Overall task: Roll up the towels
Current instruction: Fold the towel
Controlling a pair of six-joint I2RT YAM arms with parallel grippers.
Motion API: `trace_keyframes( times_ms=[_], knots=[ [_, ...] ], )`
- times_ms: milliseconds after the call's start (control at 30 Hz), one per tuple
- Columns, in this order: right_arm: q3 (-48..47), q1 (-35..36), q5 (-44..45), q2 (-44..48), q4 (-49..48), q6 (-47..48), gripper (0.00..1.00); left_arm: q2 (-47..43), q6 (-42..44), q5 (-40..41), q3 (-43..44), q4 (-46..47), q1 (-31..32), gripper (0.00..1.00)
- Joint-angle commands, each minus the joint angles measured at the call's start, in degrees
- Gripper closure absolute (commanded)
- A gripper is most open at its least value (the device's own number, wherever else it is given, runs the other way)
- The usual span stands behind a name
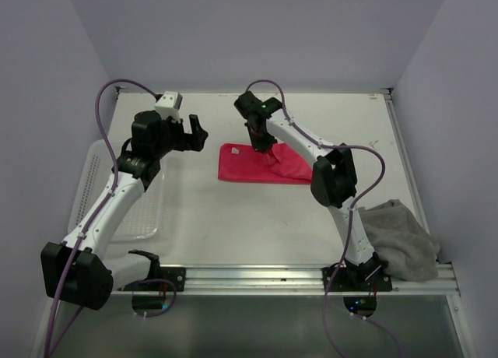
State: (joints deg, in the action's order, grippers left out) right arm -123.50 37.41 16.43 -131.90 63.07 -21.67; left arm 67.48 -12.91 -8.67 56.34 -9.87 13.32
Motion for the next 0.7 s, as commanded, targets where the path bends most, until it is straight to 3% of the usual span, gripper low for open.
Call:
trace_keyframes(
  times_ms=[0, 200, 667],
  knots=[
    [-6.56, 0.56, 1.5, 6.65, 3.28, 0.14, 1.0, -1.21, -0.72, -0.3, -0.26, 3.1, 0.39, 0.0],
    [-14.13, 2.67, -0.69, 5.69, 5.66, 0.4, 1.0, -1.21, -0.72, -0.39, -0.26, 3.01, 0.48, 0.0],
    [-11.23, 5.04, -8.69, 2.08, 1.27, -1.8, 1.0, -1.57, -0.72, -0.3, -0.35, 2.93, 0.48, 0.0]
  ],
)
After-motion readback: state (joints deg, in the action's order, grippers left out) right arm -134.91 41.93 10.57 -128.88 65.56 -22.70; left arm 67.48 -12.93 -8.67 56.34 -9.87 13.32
